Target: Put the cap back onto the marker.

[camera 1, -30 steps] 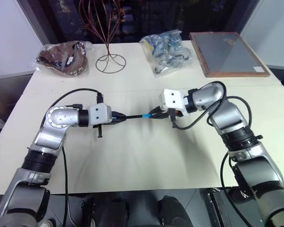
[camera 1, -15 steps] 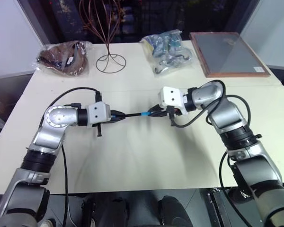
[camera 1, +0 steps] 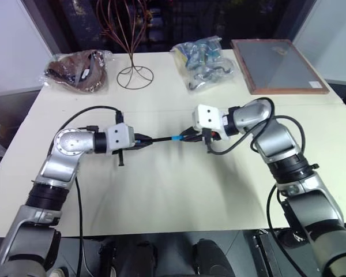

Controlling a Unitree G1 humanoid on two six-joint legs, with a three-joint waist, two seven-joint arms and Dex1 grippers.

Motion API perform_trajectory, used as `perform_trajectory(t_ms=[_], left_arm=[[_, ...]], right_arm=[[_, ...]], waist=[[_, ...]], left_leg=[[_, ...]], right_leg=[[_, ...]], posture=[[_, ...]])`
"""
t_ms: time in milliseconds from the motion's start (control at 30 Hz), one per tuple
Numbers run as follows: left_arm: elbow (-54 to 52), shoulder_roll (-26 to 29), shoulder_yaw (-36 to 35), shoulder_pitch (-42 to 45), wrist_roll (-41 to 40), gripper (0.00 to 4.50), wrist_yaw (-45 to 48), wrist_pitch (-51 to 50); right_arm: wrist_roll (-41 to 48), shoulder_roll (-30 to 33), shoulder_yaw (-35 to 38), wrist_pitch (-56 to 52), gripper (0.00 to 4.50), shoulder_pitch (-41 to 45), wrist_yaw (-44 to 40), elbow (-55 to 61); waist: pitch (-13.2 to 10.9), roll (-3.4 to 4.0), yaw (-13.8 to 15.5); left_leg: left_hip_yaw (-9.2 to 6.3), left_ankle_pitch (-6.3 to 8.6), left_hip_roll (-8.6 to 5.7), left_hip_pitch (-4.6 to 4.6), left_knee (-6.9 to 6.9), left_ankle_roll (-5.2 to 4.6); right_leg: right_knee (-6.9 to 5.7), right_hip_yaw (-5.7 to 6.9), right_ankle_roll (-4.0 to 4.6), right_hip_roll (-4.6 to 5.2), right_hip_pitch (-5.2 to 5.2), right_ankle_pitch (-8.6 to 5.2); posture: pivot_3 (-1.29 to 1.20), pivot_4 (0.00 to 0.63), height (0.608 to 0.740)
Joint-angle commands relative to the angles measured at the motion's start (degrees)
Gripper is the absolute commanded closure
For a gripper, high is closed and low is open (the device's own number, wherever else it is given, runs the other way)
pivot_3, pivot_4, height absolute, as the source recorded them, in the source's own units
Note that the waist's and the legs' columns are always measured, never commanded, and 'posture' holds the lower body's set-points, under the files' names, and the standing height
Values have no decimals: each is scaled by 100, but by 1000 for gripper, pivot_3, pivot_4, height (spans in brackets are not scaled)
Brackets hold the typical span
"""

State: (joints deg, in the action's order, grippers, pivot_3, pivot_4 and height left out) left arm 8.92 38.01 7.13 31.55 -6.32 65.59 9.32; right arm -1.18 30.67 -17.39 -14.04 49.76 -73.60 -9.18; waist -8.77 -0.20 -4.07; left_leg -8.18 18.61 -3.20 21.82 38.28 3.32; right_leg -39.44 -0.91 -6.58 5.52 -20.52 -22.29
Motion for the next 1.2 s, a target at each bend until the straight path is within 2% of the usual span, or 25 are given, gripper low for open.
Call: perform_trajectory(t_ms=[33,533,1133,1167,1200], left_arm=[[-135,-38,34,49,11,4500,-67,13],[-142,-45,28,48,1,4500,-79,25],[-251,1,13,-76,0,4500,-101,-7],[-265,6,10,-88,-3,4500,-106,-13],[-279,13,6,-102,-5,4500,-110,-16]], right_arm=[[150,-48,7,301,4474,146,-41,234],[315,-310,-23,-75,4474,152,-18,582],[230,126,133,252,4474,159,-144,187],[235,141,133,258,3613,156,-146,185],[231,159,129,262,3243,154,-143,181]], waist=[[0,0,0],[0,0,2],[0,0,3],[0,0,3],[0,0,1]], left_leg=[[0,0,0,0,0,0],[0,0,0,0,0,0],[0,0,0,0,0,0],[0,0,0,0,0,0],[0,0,0,0,0,0]], right_leg=[[0,0,0,0,0,0],[0,0,0,0,0,0],[0,0,0,0,0,0],[0,0,0,0,0,0],[0,0,0,0,0,0]], posture=[[0,150,740],[0,150,740],[0,150,740],[0,150,740],[0,150,740]])
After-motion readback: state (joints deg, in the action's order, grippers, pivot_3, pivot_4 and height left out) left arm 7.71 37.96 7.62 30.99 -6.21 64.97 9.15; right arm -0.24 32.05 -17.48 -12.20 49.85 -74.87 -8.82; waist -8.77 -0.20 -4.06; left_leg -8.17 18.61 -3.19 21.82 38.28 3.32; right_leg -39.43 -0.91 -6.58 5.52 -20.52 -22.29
